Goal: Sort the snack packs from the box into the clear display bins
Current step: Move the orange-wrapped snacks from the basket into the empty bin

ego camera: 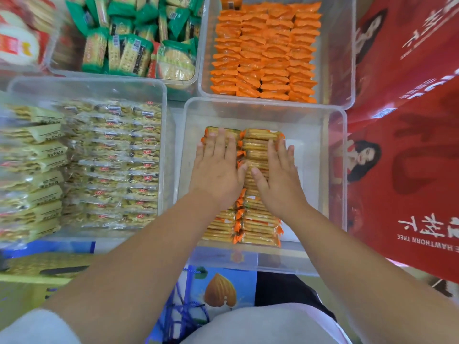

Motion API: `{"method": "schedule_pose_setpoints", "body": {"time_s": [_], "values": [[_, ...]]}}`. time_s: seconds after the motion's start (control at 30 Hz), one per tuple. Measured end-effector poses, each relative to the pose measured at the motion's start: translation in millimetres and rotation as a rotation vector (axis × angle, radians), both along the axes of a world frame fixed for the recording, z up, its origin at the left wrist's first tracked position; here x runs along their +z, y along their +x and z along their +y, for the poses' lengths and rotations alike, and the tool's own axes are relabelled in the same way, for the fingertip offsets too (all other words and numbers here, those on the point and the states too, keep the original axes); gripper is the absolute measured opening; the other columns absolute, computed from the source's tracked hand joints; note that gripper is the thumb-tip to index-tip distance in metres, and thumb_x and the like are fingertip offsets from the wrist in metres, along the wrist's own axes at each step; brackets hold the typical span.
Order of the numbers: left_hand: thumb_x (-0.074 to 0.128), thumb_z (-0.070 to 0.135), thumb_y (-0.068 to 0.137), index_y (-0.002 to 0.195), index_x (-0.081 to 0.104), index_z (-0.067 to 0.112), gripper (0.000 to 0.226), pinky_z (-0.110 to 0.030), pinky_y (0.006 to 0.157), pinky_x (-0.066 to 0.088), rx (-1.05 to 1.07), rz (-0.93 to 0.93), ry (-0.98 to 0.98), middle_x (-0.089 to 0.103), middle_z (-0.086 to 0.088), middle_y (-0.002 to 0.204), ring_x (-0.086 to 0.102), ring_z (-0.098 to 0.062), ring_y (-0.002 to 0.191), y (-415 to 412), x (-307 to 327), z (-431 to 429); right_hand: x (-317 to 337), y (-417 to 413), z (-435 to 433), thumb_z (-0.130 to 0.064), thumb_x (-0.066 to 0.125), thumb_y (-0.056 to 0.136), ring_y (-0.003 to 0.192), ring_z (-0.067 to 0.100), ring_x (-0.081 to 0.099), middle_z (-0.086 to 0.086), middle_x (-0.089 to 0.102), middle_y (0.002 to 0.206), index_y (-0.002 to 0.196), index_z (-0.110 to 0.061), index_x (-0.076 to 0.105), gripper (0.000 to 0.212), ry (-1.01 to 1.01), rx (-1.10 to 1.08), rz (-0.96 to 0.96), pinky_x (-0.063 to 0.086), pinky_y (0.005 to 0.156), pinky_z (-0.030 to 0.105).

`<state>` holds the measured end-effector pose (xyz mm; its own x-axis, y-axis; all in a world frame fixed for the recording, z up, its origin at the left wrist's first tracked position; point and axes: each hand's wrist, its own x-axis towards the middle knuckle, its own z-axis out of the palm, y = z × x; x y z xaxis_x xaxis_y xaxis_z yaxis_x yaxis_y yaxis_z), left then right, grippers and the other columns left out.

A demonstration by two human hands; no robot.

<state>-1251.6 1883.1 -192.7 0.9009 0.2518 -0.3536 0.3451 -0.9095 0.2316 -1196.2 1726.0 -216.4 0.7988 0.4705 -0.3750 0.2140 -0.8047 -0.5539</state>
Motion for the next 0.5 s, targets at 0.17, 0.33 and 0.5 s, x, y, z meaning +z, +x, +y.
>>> {"method": "schedule_pose_setpoints", "body": {"time_s": [0.17, 0.33, 0.5], "values": [[0.046, 0.036, 0.101, 0.16, 0.029, 0.008, 0.068, -0.056, 0.125, 0.004, 0.016, -0.287, 0.063, 0.014, -0.021, 0.17, 0.01, -0.04, 0.157, -84, 55, -7, 13, -29, -20, -0.057, 0.046, 0.1, 0.155, 0.013, -0.006, -0.004, -0.005, 0.17, 0.161, -0.028, -0.004, 0.085, 0.164, -0.325, 0.385, 0.0, 0.124, 0.037], [0.047, 0.048, 0.099, 0.161, 0.011, 0.004, 0.085, -0.058, 0.127, 0.004, 0.203, -0.107, 0.023, -0.007, -0.026, 0.168, -0.007, -0.041, 0.157, -148, 54, -24, 19, -47, -20, -0.058, 0.047, 0.1, 0.15, 0.02, 0.028, -0.007, 0.025, 0.164, 0.159, -0.039, 0.011, 0.072, 0.332, -0.523, 0.665, 0.03, 0.119, 0.054], [0.031, 0.055, 0.098, 0.159, -0.01, 0.007, 0.088, -0.052, 0.126, -0.011, 0.18, -0.037, 0.075, -0.026, -0.02, 0.164, -0.026, -0.036, 0.153, -160, 35, -32, 31, -45, -9, -0.053, 0.05, 0.101, 0.139, 0.022, 0.044, -0.011, 0.044, 0.152, 0.155, -0.045, 0.019, 0.062, 0.347, -0.44, 0.73, 0.038, 0.114, 0.053]]}}
